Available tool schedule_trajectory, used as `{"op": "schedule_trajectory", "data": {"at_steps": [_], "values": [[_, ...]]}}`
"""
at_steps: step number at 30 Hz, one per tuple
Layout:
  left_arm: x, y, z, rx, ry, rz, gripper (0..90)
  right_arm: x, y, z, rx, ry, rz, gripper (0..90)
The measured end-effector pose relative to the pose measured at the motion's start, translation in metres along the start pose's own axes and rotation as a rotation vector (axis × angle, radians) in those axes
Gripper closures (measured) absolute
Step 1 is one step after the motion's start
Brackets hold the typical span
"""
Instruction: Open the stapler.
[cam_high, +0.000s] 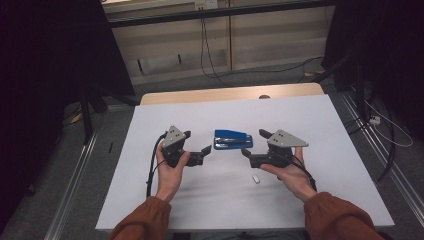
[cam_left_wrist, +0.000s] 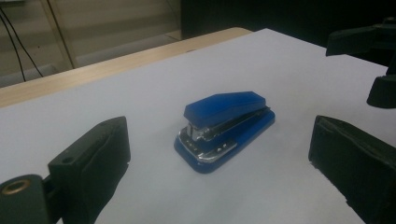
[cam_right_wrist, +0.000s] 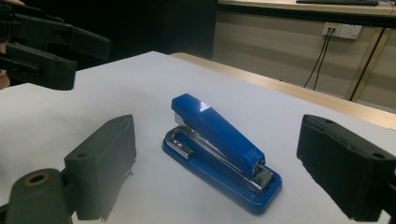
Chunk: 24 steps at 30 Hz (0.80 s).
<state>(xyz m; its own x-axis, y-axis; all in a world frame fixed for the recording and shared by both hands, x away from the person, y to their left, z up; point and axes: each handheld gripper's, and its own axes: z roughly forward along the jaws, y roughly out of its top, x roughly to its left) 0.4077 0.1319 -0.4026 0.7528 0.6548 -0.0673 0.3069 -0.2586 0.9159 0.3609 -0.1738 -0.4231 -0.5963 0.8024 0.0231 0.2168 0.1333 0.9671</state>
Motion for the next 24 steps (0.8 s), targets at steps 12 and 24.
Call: {"op": "schedule_trajectory", "data": {"at_steps": [12, 24], "values": [[0.010, 0.017, 0.033, 0.040, 0.004, -0.010, 7.2, 0.003, 0.006, 0.023, 0.029, 0.028, -0.021, 19.5], [0.035, 0.016, 0.046, 0.031, 0.041, -0.015, 6.6, 0.005, 0.006, 0.039, 0.095, 0.066, -0.021, 24.5]]}}
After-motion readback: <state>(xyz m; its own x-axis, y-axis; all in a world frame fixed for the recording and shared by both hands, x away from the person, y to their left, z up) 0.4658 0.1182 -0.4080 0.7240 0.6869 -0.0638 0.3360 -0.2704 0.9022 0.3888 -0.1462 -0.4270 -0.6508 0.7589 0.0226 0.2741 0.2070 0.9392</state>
